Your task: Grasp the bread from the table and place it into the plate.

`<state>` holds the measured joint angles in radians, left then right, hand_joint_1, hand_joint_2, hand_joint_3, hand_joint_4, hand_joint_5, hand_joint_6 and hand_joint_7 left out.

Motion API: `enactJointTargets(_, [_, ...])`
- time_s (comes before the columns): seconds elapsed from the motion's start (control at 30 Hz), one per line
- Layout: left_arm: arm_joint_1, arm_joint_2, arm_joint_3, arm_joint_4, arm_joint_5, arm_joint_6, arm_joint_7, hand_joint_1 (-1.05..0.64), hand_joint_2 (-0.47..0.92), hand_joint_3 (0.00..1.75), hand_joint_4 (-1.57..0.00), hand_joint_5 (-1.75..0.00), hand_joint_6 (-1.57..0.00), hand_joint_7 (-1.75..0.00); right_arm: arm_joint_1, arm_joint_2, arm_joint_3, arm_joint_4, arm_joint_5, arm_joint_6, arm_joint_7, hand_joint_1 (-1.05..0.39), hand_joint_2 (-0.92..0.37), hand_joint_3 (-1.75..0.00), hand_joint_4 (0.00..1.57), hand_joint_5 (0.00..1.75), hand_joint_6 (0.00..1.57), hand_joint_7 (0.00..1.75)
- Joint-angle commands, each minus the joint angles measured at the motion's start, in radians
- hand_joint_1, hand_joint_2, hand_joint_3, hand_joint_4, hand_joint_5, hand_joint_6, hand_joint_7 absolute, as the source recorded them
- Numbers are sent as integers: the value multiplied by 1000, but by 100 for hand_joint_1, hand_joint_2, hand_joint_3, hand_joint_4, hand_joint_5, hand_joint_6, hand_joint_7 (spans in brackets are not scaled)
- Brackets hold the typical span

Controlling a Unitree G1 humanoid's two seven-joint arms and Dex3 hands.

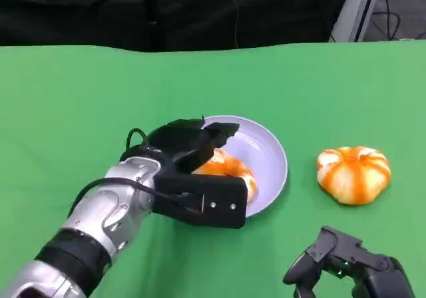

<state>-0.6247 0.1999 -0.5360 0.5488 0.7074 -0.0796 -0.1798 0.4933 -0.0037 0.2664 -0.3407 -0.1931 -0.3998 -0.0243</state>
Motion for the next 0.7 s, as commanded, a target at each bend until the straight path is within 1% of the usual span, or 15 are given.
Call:
enactJointTargets(0.03, [77, 94, 87, -239, -110, 14, -145, -80, 92, 37, -3, -2, -4, -1, 3, -1, 3, -14, -13, 4, -9, -8, -34, -133, 72, 161, 80, 129])
enactJointTargets(0.1, [109, 117, 111, -312, -147, 33, -196, -76, 92, 34, -2, -2, -1, 0, -3, -2, 0, -9, -21, 3, -12, -9, -36, -131, 72, 161, 79, 130])
enactJointTargets(0.17, [122, 124, 118, -343, -156, 48, -217, -75, 92, 33, -2, -1, 0, 0, -4, -3, -1, -7, -24, 2, -13, -9, -37, -128, 72, 160, 79, 131])
enactJointTargets(0.47, [130, 127, 119, -365, -157, 66, -231, -75, 92, 33, -1, -1, 0, 0, -5, -2, -2, -6, -26, 2, -14, -10, -38, -126, 72, 160, 78, 132])
enactJointTargets(0.5, [218, 131, 204, -453, -263, 38, -221, -75, 92, 33, -1, -1, 0, 0, -5, -2, 0, -6, -20, 7, -10, -10, -38, -126, 72, 160, 78, 132])
enactJointTargets(0.53, [286, 134, 269, -520, -343, 18, -215, -65, 92, 30, -25, -15, -24, -9, -6, -2, 1, -6, -15, 12, -7, -9, -38, -126, 71, 160, 78, 131])
enactJointTargets(0.57, [333, 137, 313, -568, -399, 6, -212, -61, 92, 29, -34, -20, -32, -11, -6, -2, 2, -7, -12, 15, -5, -9, -37, -127, 71, 161, 78, 131])
enactJointTargets(0.6, [415, 121, 379, -641, -483, -6, -197, -54, 92, 28, -47, -29, -44, -15, -5, -3, 3, -11, -7, 19, -2, -8, -37, -127, 71, 161, 78, 130])
enactJointTargets(0.63, [462, 109, 413, -681, -529, -9, -189, -41, 92, 29, -65, -46, -60, -19, -4, -3, 3, -15, -4, 22, 0, -8, -37, -127, 71, 161, 78, 130])
enactJointTargets(0.67, [494, 102, 436, -711, -562, -9, -184, -35, 92, 29, -73, -55, -69, -20, -3, -4, 3, -17, -2, 23, 1, -8, -36, -128, 70, 161, 78, 129])
enactJointTargets(0.7, [548, 89, 467, -755, -607, -6, -175, -32, 92, 29, -77, -60, -73, -21, -2, -6, 3, -20, 0, 25, 3, -8, -36, -128, 70, 161, 78, 129])
